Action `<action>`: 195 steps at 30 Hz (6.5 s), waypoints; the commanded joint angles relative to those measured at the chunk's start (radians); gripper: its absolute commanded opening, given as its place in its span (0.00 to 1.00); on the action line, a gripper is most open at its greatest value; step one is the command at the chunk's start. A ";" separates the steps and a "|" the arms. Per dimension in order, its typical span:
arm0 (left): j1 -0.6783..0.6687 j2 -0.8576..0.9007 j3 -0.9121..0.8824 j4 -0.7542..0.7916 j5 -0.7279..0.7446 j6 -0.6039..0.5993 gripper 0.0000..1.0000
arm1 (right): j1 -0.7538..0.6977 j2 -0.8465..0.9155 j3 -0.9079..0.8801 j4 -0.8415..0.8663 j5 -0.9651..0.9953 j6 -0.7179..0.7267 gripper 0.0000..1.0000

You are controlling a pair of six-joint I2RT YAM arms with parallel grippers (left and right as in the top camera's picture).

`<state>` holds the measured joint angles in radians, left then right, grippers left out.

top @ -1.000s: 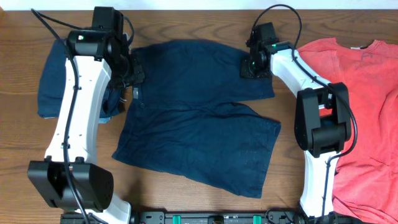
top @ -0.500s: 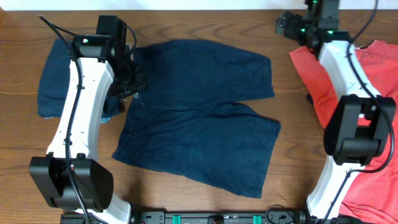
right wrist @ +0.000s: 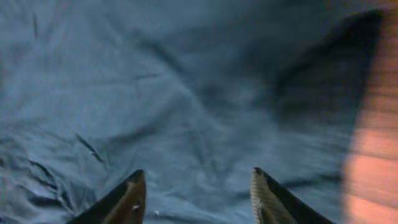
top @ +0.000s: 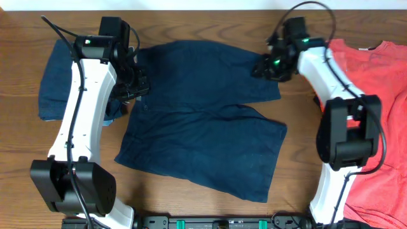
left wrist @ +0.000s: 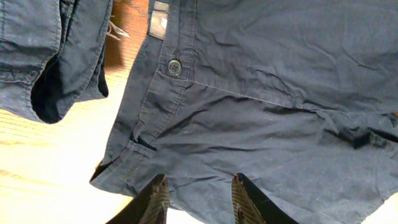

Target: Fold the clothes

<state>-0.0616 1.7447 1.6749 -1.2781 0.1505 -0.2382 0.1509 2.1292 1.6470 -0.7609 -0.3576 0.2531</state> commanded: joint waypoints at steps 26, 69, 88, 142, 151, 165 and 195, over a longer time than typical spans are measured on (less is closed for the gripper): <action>-0.113 0.007 -0.498 0.499 -0.004 0.066 0.41 | 0.050 0.005 -0.159 0.374 0.150 0.345 0.06; -0.113 0.008 -0.642 0.581 -0.003 0.066 0.40 | 0.026 0.019 -0.170 0.315 0.100 0.275 0.32; -0.113 0.008 -0.643 0.588 -0.003 0.066 0.40 | -0.012 0.055 -0.169 0.790 -0.104 0.513 0.01; -0.008 -0.175 -0.425 0.273 -0.034 0.066 0.62 | -0.326 -0.170 -0.154 -0.142 -0.270 -0.177 0.56; -0.008 -0.174 -0.589 0.355 -0.030 0.065 0.62 | -0.165 -0.195 -0.212 -0.481 0.026 -0.161 0.39; -0.008 -0.173 -0.791 0.505 0.022 0.043 0.61 | -0.120 -0.195 -0.463 -0.247 0.043 -0.040 0.37; -0.008 -0.176 -0.824 0.543 0.082 -0.002 0.34 | -0.348 -0.296 -0.398 -0.241 -0.272 -0.285 0.44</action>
<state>-0.0734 1.5673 0.7956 -0.7116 0.1913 -0.2668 -0.1978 1.9038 1.2316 -0.9771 -0.5259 0.0635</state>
